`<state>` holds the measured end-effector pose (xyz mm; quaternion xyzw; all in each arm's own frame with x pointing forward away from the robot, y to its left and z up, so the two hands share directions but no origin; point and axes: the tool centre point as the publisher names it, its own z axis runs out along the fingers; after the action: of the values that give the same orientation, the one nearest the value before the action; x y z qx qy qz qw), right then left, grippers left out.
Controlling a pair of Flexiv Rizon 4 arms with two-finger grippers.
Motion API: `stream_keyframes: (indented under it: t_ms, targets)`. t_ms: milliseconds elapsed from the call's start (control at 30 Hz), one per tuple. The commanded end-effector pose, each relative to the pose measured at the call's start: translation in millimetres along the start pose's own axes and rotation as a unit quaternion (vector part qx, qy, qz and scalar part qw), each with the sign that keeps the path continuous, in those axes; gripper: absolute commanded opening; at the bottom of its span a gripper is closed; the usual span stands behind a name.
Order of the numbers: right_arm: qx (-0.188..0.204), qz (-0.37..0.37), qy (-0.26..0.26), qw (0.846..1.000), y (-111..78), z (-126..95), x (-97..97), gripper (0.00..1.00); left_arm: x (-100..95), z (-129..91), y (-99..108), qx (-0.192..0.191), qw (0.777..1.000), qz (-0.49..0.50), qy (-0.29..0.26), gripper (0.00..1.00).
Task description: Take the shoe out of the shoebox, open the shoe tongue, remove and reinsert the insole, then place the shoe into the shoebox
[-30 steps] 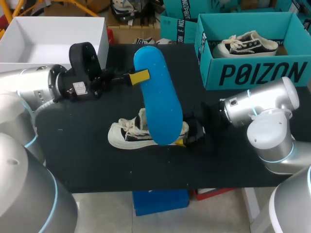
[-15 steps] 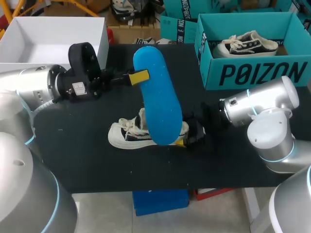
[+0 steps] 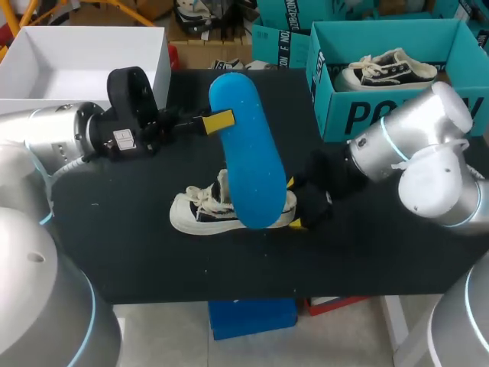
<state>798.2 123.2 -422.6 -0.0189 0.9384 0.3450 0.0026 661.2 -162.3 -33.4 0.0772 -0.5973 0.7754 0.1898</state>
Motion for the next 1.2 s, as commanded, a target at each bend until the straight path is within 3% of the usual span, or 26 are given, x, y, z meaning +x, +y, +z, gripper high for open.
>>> stream_keyframes:
  t_ms: [33,233,600,833,1200]
  targets:
    - [0.132,0.001,0.016,0.991,10.4,-17,-1.8,1.0,-0.4,1,2,0.001,1.0,0.001,0.0,0.0]
    - [0.217,-0.002,0.024,0.976,14.8,-23,-2.1,1.0,-0.4,1,2,0.001,1.0,0.001,0.0,0.0]
    - [0.326,0.004,0.019,0.945,24.4,-30,-6.3,1.0,-0.4,1,2,0.001,1.0,0.001,0.0,0.0]
    - [0.359,0.002,0.016,0.933,35.2,-30,-11.6,1.0,-0.4,1,2,0.001,1.0,0.001,0.0,0.0]
    - [0.372,-0.005,0.014,0.928,51.8,-23,-14.3,1.0,-0.4,1,2,0.001,1.0,0.001,0.0,0.0]
